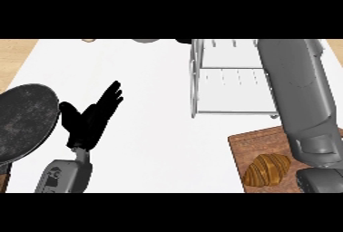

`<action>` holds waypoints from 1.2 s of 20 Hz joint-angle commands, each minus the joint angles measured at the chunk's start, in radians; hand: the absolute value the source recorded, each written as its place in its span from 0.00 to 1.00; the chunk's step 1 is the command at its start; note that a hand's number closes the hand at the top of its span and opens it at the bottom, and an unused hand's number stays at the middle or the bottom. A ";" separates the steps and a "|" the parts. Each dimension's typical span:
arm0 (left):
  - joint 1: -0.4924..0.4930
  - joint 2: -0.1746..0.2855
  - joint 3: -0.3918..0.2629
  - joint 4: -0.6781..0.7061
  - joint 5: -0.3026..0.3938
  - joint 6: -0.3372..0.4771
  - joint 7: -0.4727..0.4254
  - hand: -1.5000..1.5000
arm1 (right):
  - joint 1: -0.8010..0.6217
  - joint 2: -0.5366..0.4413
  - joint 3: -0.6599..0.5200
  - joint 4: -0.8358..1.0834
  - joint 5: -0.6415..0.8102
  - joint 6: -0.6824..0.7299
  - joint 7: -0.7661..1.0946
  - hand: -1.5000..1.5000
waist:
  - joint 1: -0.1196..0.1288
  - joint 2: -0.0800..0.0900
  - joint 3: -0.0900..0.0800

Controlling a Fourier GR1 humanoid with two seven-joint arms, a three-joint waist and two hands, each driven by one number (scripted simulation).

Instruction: Pick the can from the cutting board and place it in the tiered basket

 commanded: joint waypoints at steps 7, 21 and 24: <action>-0.017 -0.023 -0.012 -0.043 -0.015 0.036 0.063 0.50 | -0.122 0.056 -0.057 0.198 -0.031 -0.221 -0.284 0.00 | -0.008 -0.005 0.000; 0.044 0.017 0.045 -0.028 0.014 0.006 0.020 0.50 | 0.108 -0.182 -0.146 -0.065 -0.098 -0.141 -0.048 0.00 | -0.069 -0.026 0.000; 0.041 0.029 0.071 0.013 0.030 -0.012 -0.013 0.50 | 0.222 -0.241 -0.166 -0.223 -0.184 0.004 -0.039 0.00 | -0.077 -0.025 0.000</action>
